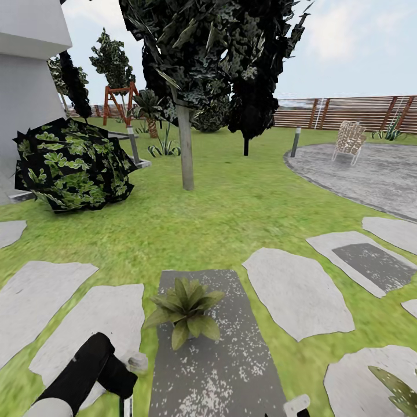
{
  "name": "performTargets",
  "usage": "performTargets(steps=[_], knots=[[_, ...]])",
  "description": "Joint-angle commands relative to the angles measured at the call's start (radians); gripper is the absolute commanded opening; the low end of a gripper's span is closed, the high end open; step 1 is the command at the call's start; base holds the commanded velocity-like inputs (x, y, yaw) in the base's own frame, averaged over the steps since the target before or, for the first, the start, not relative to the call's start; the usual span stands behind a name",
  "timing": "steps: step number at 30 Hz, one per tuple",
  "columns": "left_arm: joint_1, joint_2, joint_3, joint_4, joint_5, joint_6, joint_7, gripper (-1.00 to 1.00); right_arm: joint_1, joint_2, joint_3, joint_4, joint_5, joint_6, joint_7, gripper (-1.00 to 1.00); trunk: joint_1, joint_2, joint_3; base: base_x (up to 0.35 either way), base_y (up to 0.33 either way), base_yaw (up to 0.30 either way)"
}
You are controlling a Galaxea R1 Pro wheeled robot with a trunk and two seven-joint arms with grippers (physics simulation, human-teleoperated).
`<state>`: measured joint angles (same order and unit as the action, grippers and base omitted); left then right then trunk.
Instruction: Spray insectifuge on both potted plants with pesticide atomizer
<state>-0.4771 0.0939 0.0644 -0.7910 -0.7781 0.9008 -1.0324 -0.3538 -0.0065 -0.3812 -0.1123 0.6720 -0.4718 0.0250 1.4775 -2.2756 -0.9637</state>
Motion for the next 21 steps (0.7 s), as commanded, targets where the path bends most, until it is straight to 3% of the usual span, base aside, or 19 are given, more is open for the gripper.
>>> performTargets(steps=[1, 5, 8, 10, 15, 19, 21], knots=[[-0.007, -0.003, -0.013, -0.02, -0.013, 0.016, -0.013, -1.0, -0.001, 0.0, -0.008, 0.001, 0.006, -0.004, 0.003, 1.0, 0.0, 0.0, -0.001, 0.0, 0.0, 0.0], [-0.054, -0.007, -0.081, -0.05, -0.013, 0.04, -0.092, -1.0, -0.001, 0.0, -0.008, 0.0, 0.006, -0.004, 0.003, 1.0, 0.0, 0.0, -0.001, 0.0, 0.0, 0.0], [-0.12, -0.003, -0.136, -0.052, -0.015, 0.087, -0.18, -1.0, -0.001, 0.0, -0.008, 0.0, 0.006, -0.004, 0.003, 1.0, 0.0, 0.0, -0.001, 0.0, 0.0, 0.0], [-0.16, 0.001, -0.168, -0.045, -0.014, 0.099, -0.198, -1.0, -0.001, 0.0, -0.008, 0.0, 0.006, -0.004, 0.003, 1.0, 0.0, 0.0, -0.001, 0.0, 0.0, 0.0], [-0.207, -0.003, -0.188, -0.018, -0.013, 0.107, -0.207, -1.0, -0.001, 0.0, -0.008, 0.0, 0.006, -0.004, 0.003, 1.0, 0.0, 0.0, -0.001, 0.0, 0.0, 0.0], [-0.282, -0.007, -0.189, 0.087, -0.013, 0.107, -0.207, -1.0, -0.001, 0.0, -0.008, 0.0, 0.006, -0.004, 0.003, 1.0, 0.0, 0.0, -0.001, 0.0, 0.0, 0.0], [-0.295, -0.008, -0.195, 0.122, -0.013, 0.105, -0.207, -1.0, -0.001, 0.0, -0.008, 0.0, 0.006, -0.004, 0.003, 1.0, 0.0, 0.0, -0.001, 0.0, 0.0, 0.0]])
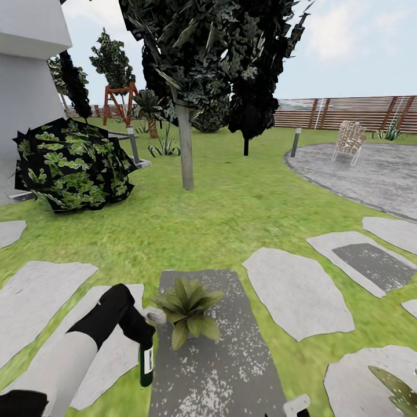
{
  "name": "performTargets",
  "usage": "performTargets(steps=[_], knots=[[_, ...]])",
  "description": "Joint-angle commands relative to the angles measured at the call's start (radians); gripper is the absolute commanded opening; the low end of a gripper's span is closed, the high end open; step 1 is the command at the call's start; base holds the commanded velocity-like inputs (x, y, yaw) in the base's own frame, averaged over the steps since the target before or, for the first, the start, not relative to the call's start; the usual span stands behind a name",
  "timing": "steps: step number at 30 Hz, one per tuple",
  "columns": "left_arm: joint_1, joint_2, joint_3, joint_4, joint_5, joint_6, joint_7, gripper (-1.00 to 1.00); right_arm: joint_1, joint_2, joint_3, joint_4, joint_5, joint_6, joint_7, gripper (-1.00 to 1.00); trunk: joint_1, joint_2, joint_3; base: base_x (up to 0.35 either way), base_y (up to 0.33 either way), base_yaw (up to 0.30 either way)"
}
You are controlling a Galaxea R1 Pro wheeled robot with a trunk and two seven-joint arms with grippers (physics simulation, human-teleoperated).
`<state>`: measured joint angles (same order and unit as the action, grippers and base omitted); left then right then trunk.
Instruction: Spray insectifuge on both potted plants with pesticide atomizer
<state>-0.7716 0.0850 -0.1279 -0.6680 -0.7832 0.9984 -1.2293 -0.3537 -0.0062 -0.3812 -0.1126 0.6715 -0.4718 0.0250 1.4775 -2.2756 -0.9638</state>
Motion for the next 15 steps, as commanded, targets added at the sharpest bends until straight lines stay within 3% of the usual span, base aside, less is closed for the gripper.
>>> performTargets(steps=[1, 4, 10, 15], knots=[[0.0, 0.003, -0.01, 0.003, -0.008, 0.006, -0.01, -1.0, -0.001, 0.0, -0.008, 0.001, 0.007, -0.004, 0.003, 1.0, 0.0, 0.0, -0.001, 0.0, 0.0, 0.0], [0.004, 0.009, -0.058, 0.01, -0.01, 0.006, -0.01, -1.0, -0.001, 0.001, -0.009, 0.0, 0.006, -0.004, 0.003, 1.0, 0.0, 0.0, -0.001, 0.0, 0.0, 0.0], [0.005, 0.008, -0.069, 0.009, -0.009, 0.006, -0.01, -1.0, -0.001, 0.004, -0.009, -0.001, 0.004, -0.005, 0.003, 1.0, 0.0, 0.0, -0.001, -0.002, -0.002, 0.0], [0.005, 0.005, -0.069, 0.003, -0.01, 0.006, -0.01, -1.0, -0.001, 0.005, -0.009, -0.001, 0.004, -0.005, 0.003, 1.0, 0.0, 0.0, -0.001, -0.209, -0.096, 0.0]])
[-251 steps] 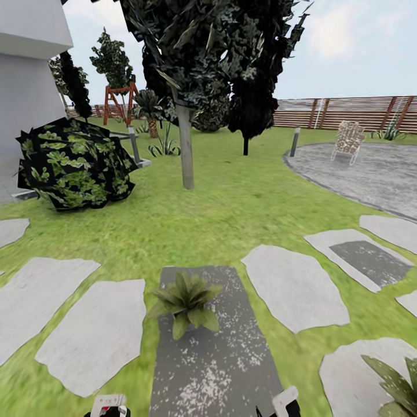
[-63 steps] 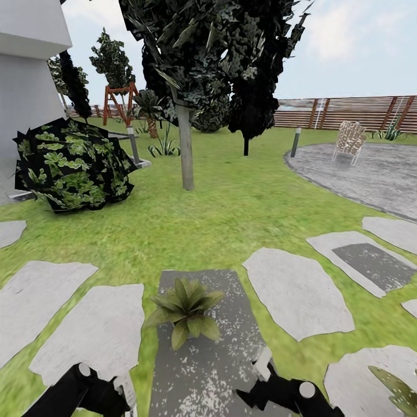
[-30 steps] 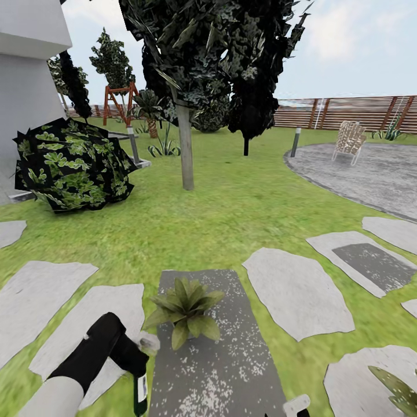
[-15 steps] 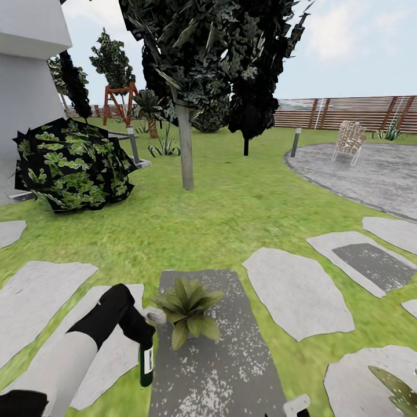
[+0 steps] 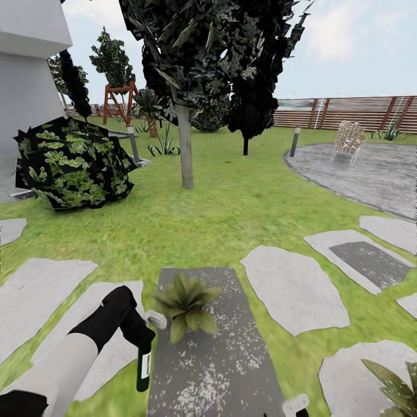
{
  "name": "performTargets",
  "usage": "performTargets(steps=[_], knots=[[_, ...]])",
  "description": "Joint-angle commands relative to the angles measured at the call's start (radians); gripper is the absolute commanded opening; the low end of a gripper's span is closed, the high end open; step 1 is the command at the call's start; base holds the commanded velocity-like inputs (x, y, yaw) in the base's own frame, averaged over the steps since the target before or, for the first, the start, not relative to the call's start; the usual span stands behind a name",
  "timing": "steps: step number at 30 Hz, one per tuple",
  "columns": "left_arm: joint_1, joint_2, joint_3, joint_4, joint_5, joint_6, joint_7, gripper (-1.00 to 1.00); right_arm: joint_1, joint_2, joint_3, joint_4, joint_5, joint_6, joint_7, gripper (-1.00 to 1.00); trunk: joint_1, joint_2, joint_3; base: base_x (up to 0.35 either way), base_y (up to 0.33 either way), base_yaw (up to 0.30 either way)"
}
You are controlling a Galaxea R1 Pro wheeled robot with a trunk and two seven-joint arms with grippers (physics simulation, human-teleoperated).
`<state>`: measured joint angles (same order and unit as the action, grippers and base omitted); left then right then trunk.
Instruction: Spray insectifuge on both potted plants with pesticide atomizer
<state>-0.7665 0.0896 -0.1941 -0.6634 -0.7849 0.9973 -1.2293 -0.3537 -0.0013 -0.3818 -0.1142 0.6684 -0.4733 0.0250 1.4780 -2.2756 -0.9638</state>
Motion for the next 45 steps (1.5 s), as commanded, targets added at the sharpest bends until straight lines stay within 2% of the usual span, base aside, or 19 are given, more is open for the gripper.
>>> performTargets(steps=[1, 15, 21, 25, 29, 31, 38, 40, 42, 45], knots=[[-0.001, 0.001, -0.001, -0.003, -0.009, 0.007, -0.01, -1.0, -0.001, 0.0, -0.008, 0.001, 0.007, -0.004, 0.003, 1.0, -0.001, 0.0, -0.001, -0.309, -0.034, 0.0], [-0.006, -0.002, 0.0, 0.006, -0.007, 0.01, -0.01, -1.0, -0.001, 0.001, -0.008, 0.002, 0.008, -0.003, 0.003, 1.0, -0.001, 0.0, -0.001, -0.072, -0.003, -0.219], [-0.019, -0.008, 0.0, 0.01, -0.006, 0.011, -0.011, -1.0, -0.001, 0.001, -0.008, 0.002, 0.008, -0.003, 0.003, 1.0, -0.001, 0.0, -0.001, 0.0, 0.0, -0.046], [-0.074, -0.013, -0.001, 0.049, -0.006, 0.011, -0.017, -1.0, -0.001, 0.001, -0.009, 0.002, 0.008, -0.003, 0.003, 1.0, -0.001, 0.0, -0.001, 0.0, 0.0, -0.002], [-0.158, -0.018, -0.002, 0.129, -0.007, 0.011, -0.064, -1.0, -0.001, 0.001, -0.008, 0.002, 0.008, -0.003, 0.003, 1.0, -0.001, 0.0, -0.001, 0.0, 0.0, 0.0], [-0.184, -0.017, -0.003, 0.141, -0.007, 0.011, -0.076, -1.0, -0.001, 0.001, -0.009, 0.002, 0.008, -0.003, 0.003, 1.0, -0.001, 0.0, -0.001, 0.0, 0.0, 0.0], [-0.186, -0.014, -0.009, 0.148, -0.009, 0.007, -0.082, -1.0, -0.001, 0.001, -0.009, 0.002, 0.009, -0.003, 0.003, 1.0, -0.001, 0.0, -0.001, 0.0, 0.0, 0.0], [-0.181, -0.013, -0.029, 0.148, -0.027, 0.006, -0.083, -1.0, -0.001, 0.001, -0.009, 0.002, 0.008, -0.003, 0.003, 1.0, -0.001, 0.0, -0.001, 0.0, 0.0, 0.0], [-0.178, -0.01, -0.077, 0.15, -0.05, 0.007, -0.085, -1.0, -0.001, 0.001, -0.009, 0.002, 0.009, -0.003, 0.003, 1.0, -0.001, 0.0, -0.001, 0.0, 0.0, 0.0], [-0.167, -0.009, -0.111, 0.171, -0.056, 0.008, -0.085, -1.0, -0.001, 0.001, -0.009, 0.002, 0.009, -0.003, 0.003, 1.0, -0.001, 0.0, -0.001, 0.0, 0.0, 0.0]])
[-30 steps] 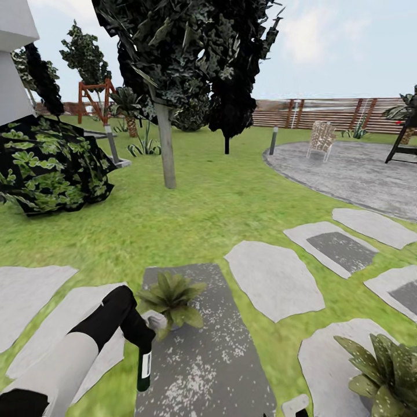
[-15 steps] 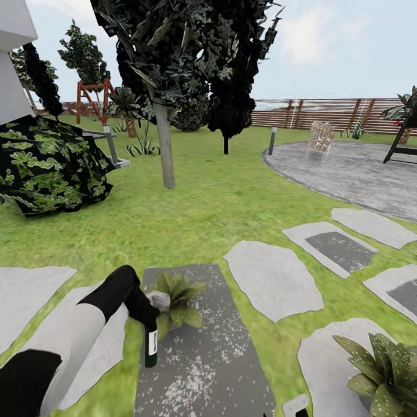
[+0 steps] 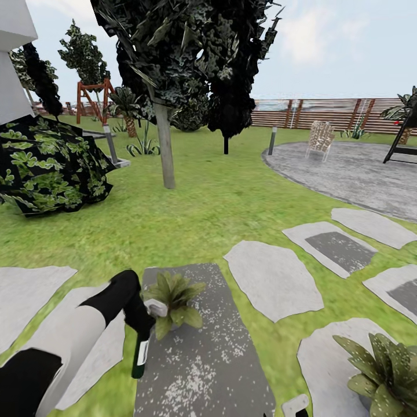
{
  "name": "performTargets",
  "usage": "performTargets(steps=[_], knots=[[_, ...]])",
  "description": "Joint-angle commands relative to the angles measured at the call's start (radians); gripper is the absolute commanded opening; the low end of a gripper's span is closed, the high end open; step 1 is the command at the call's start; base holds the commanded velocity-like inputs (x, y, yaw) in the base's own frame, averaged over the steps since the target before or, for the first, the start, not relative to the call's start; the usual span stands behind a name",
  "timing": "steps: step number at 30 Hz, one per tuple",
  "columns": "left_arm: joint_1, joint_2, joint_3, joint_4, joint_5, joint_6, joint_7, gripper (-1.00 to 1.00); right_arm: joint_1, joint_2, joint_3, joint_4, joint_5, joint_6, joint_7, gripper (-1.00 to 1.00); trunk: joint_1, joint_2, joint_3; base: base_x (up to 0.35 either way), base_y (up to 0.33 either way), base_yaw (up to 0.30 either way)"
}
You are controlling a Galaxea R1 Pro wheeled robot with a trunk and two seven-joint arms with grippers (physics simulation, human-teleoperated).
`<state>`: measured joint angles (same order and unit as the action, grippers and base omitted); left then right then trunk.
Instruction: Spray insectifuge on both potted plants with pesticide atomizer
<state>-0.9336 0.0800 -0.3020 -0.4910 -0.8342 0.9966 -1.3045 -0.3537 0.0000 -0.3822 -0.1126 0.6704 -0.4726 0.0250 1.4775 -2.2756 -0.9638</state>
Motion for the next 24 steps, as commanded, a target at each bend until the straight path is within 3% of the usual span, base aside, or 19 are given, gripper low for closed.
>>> performTargets(steps=[1, 19, 24], knots=[[0.003, 0.0, -0.008, 0.004, -0.007, 0.009, -0.01, -1.0, -0.001, 0.0, -0.008, 0.001, 0.007, -0.004, 0.003, 1.0, 0.0, 0.0, -0.001, 0.0, 0.0, 0.0], [0.011, -0.023, -0.005, 0.011, -0.005, 0.009, -0.012, -1.0, -0.001, 0.0, -0.008, 0.001, 0.006, -0.004, 0.003, 1.0, 0.0, 0.0, -0.001, 0.043, -0.06, 0.006], [0.079, -0.033, -0.006, 0.01, -0.01, 0.007, -0.006, -1.0, -0.001, 0.0, -0.008, 0.001, 0.006, -0.004, 0.003, 1.0, 0.0, 0.0, -0.001, 0.001, -0.001, 0.214]])
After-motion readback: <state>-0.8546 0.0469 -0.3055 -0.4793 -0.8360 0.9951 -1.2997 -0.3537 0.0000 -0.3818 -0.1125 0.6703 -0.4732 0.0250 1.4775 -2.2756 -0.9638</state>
